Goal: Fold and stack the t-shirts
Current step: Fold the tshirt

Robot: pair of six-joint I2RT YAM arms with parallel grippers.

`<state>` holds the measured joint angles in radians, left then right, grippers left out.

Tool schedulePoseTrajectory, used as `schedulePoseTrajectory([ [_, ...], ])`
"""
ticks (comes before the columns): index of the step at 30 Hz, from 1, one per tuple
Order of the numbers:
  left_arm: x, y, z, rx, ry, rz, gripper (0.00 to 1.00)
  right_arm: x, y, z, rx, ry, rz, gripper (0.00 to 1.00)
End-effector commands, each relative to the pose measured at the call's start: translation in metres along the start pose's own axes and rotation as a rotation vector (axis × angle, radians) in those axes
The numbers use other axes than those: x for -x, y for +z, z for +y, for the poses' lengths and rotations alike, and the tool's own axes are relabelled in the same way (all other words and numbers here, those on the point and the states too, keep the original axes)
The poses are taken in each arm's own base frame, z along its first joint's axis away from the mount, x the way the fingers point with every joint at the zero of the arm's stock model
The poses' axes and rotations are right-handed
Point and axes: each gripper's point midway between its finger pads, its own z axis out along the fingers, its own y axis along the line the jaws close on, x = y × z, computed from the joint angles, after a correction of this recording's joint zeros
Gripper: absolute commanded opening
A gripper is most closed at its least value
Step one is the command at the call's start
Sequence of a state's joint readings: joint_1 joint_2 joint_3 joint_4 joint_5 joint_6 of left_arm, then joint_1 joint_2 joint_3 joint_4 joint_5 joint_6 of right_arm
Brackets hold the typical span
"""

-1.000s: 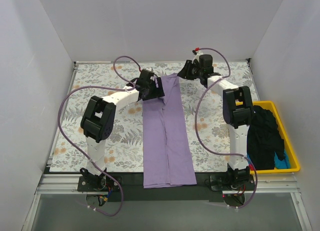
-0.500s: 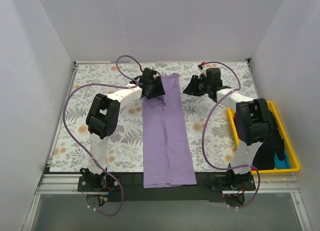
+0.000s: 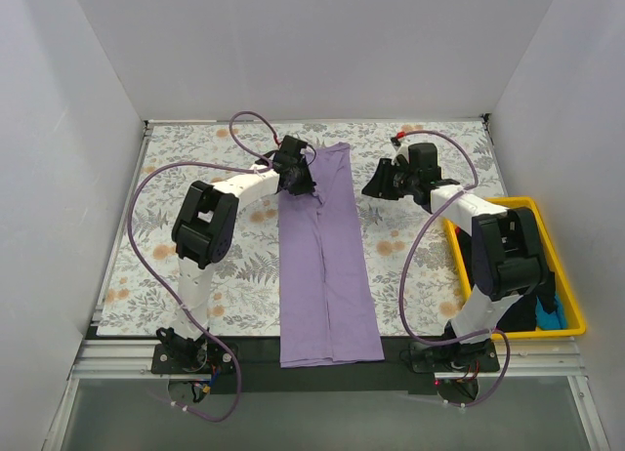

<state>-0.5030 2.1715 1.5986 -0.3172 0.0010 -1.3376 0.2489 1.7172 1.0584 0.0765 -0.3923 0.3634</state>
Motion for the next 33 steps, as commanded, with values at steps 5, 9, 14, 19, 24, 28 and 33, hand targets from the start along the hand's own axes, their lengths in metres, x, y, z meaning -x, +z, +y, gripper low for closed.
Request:
schedulePoseTrajectory([
  [5,0.033,-0.042,-0.010,-0.004,-0.040,-0.120,0.00,0.008,-0.014,0.005,-0.007,-0.042,-0.035,0.41],
  [9,0.037,-0.062,-0.004,0.021,-0.065,-0.163,0.00,0.008,-0.016,0.005,-0.010,-0.048,-0.036,0.40],
  [14,0.026,-0.058,0.011,0.058,-0.091,-0.154,0.00,0.007,-0.016,0.004,-0.016,-0.055,-0.032,0.40],
  [19,0.018,-0.052,0.025,0.101,-0.113,-0.154,0.00,0.006,-0.016,0.003,-0.019,-0.062,-0.032,0.41],
  [24,0.018,-0.051,0.031,0.120,-0.113,-0.173,0.00,0.009,-0.008,0.001,-0.015,-0.072,-0.024,0.41],
  [28,0.018,-0.052,0.039,0.144,-0.116,-0.183,0.01,0.025,0.003,0.007,0.028,-0.108,-0.035,0.39],
  [33,0.011,-0.048,0.046,0.153,-0.107,-0.158,0.05,0.038,0.018,0.009,0.062,-0.109,-0.062,0.37],
])
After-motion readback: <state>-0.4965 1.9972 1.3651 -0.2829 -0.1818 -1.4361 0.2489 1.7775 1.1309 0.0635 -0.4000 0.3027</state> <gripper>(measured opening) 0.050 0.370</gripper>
